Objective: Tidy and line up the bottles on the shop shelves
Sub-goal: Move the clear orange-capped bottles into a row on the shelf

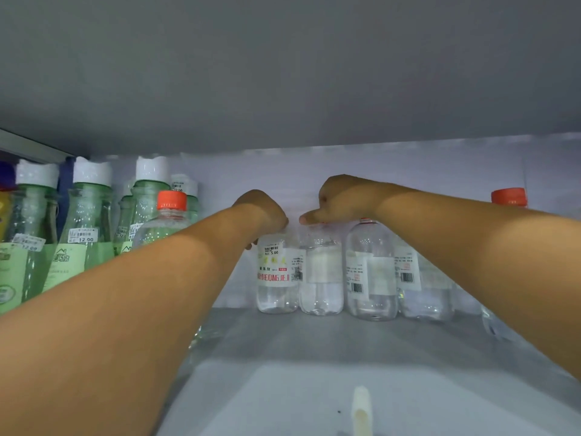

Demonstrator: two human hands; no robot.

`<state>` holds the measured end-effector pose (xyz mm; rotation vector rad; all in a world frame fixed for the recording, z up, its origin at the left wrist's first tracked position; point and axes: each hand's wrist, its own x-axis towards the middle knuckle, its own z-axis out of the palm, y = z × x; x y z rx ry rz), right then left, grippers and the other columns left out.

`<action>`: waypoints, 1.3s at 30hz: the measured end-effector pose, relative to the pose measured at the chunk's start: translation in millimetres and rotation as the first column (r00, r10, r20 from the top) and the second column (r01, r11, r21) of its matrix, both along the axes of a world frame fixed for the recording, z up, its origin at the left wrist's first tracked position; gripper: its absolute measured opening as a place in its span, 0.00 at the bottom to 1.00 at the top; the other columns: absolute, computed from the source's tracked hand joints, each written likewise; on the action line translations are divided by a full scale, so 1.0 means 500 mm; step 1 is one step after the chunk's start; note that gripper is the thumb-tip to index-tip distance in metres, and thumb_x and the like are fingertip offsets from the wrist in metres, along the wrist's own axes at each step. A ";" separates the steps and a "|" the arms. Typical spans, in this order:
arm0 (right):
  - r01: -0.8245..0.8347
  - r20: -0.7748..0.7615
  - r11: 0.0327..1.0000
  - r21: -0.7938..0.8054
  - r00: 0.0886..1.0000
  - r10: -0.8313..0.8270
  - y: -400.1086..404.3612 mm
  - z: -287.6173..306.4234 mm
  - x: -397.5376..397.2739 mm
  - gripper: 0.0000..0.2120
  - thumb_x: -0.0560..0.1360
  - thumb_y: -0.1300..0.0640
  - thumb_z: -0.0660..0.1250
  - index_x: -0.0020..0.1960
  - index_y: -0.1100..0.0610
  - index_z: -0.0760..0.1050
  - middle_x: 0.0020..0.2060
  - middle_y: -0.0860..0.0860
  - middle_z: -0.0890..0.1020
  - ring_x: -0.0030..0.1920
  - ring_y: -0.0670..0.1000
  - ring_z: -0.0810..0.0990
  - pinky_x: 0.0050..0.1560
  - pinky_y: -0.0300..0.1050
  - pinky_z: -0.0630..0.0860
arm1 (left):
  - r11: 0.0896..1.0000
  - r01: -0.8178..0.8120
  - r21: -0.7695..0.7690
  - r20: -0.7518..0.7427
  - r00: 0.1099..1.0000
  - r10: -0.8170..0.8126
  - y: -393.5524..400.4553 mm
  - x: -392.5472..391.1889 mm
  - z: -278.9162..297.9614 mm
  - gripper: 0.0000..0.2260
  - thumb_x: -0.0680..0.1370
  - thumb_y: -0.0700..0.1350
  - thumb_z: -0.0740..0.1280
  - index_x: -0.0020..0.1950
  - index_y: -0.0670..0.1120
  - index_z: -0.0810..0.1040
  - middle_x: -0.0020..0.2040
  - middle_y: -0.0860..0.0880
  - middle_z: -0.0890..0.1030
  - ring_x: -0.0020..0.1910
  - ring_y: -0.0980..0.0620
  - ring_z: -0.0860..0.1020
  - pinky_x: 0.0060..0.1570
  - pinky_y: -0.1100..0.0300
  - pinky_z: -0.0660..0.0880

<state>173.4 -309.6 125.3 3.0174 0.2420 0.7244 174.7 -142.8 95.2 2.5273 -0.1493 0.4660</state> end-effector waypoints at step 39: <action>0.001 -0.058 0.990 0.141 0.998 0.007 0.019 -0.022 -0.007 0.20 0.80 0.42 0.67 0.52 0.60 0.82 0.40 0.54 0.88 0.45 0.55 0.88 0.40 0.44 0.78 | 0.977 0.059 -0.206 -0.020 0.998 -0.064 0.000 0.006 -0.016 0.18 0.83 0.50 0.68 0.66 0.37 0.77 0.59 0.36 0.83 0.58 0.35 0.83 0.59 0.43 0.81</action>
